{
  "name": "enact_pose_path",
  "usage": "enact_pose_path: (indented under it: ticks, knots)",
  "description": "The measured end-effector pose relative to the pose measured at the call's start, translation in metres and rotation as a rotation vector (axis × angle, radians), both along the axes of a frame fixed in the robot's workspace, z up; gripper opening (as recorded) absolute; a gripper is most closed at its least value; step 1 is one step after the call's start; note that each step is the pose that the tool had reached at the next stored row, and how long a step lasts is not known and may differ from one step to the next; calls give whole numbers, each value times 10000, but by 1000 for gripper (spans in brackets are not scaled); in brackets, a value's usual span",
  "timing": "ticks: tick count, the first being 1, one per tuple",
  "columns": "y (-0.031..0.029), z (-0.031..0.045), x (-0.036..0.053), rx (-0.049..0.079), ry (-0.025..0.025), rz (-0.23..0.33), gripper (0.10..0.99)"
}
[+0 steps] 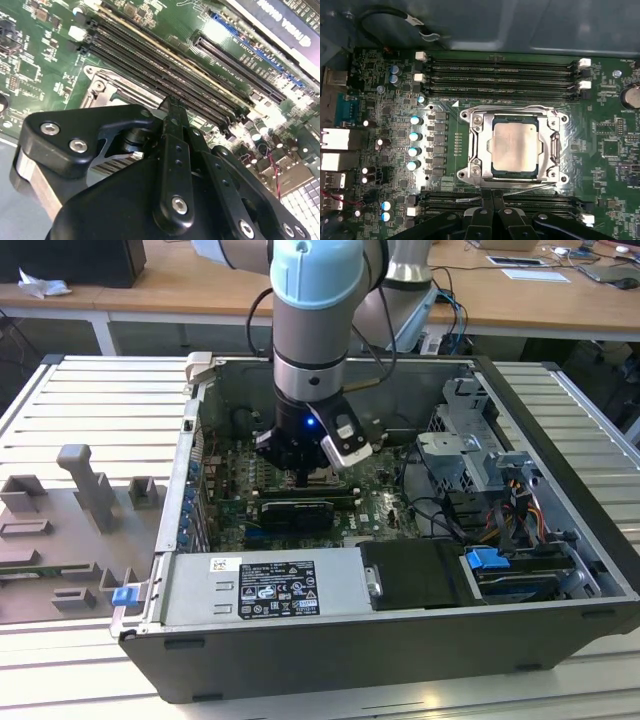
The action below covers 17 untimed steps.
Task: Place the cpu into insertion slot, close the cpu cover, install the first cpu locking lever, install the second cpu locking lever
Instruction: 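Install the second cpu locking lever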
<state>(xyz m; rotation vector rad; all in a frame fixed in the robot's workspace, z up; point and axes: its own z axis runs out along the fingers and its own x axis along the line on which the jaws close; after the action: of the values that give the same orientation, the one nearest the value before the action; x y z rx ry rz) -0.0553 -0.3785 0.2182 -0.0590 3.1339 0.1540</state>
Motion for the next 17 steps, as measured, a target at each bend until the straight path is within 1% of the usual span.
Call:
enact_pose_path:
  ticks: [1,3,4,5,7,9,10,12,13,15,17]
  knots:
    - [-10,-9,-26,63,-1,0,106]
    - [-16,-18,-40,122,-1,7,106]
    - [-18,-28,-50,185,-1,37,106]
    - [-21,-36,-65,267,-1,76,106]
    - [-31,-59,-105,525,0,164,106]
    - [-45,-66,-111,631,-1,205,106]
    - [-67,-72,-117,718,0,243,106]
    - [-106,-79,-139,832,0,299,106]
    - [-112,-80,-145,874,1,319,106]
    - [-122,-87,-161,1008,1,389,106]
    - [-138,-109,-168,1114,1,437,106]
